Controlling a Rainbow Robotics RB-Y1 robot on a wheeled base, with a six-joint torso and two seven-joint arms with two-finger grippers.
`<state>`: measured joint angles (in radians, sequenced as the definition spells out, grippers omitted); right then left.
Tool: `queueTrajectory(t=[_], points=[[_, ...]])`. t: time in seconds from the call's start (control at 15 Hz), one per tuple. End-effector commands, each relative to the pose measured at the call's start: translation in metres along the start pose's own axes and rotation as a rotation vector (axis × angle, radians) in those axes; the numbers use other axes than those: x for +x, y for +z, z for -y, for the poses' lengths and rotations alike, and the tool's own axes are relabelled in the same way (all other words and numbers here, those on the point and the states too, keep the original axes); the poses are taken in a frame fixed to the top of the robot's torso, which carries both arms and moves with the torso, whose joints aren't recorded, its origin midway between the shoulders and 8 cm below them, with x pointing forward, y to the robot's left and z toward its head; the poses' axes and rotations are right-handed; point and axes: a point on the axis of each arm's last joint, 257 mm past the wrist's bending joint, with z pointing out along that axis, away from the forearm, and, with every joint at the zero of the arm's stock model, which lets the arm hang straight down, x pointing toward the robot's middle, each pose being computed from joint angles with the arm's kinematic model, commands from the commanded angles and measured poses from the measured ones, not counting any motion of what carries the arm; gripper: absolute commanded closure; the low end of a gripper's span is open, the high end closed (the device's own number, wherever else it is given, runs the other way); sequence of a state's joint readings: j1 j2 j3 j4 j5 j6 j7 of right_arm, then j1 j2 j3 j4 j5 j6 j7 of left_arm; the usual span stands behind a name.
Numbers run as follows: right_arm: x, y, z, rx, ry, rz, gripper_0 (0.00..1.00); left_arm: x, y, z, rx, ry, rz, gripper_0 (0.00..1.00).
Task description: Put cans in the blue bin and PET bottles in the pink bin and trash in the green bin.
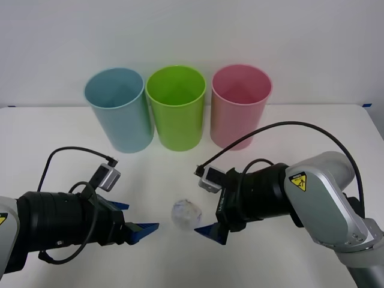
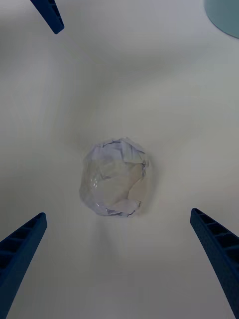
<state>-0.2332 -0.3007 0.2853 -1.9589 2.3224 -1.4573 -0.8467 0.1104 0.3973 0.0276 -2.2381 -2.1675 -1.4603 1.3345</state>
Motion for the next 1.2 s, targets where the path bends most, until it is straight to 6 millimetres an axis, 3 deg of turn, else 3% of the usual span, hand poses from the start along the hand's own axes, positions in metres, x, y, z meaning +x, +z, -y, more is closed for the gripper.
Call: queueTrajectory(t=[0.07,1.2], points=[[0.0000,0.0000,0.0000,0.000,0.000,0.000,0.00,0.0065,-0.0017,-0.0018,0.003,0.014,0.013,0.00],[0.0000,0.0000,0.0000,0.000,0.000,0.000,0.00,0.0073,-0.0020,-0.0014,0.006,0.004,0.022,0.00]])
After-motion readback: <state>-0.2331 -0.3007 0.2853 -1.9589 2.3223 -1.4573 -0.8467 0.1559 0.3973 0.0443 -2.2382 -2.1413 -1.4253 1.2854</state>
